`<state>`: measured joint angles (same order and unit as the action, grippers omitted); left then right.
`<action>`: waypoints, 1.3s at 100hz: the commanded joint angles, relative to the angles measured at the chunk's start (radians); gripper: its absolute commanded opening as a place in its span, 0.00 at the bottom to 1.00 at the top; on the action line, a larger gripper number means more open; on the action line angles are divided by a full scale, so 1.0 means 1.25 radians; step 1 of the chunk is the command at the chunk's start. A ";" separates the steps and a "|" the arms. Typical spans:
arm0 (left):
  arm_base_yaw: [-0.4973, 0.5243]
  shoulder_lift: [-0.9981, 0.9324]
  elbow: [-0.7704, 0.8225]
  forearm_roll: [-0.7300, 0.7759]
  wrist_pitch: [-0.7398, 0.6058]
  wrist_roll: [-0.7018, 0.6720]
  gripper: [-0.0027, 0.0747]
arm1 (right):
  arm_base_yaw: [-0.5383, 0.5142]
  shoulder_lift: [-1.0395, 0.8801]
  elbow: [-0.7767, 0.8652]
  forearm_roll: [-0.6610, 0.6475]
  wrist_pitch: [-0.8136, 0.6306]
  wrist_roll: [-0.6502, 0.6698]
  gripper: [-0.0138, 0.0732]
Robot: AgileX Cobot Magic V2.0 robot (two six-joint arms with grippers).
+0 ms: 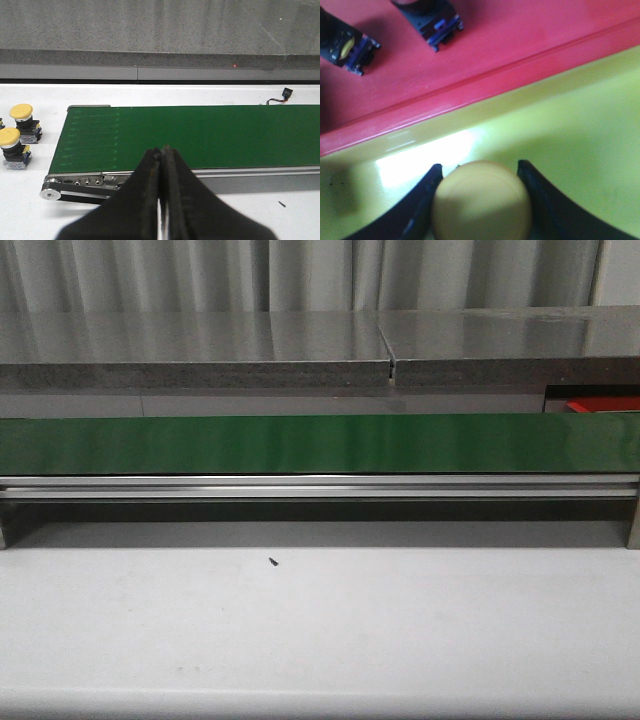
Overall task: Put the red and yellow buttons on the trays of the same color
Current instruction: 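Place the yellow button in the yellow tray and open the right gripper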
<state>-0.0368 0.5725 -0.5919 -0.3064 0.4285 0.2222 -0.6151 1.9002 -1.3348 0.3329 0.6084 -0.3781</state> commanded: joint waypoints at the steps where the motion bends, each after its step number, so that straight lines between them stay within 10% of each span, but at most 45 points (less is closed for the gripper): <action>1: -0.008 0.002 -0.022 -0.013 -0.057 -0.002 0.01 | 0.002 -0.034 -0.020 0.017 -0.042 -0.011 0.29; 83: -0.008 0.002 -0.022 -0.013 -0.057 -0.002 0.01 | 0.002 -0.022 -0.020 -0.001 -0.060 -0.011 0.76; 130: -0.008 0.002 -0.022 -0.013 -0.057 -0.002 0.01 | 0.017 -0.229 -0.020 0.000 -0.043 -0.013 0.78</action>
<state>-0.0368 0.5725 -0.5919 -0.3064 0.4285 0.2222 -0.6046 1.7288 -1.3348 0.3260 0.5787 -0.3823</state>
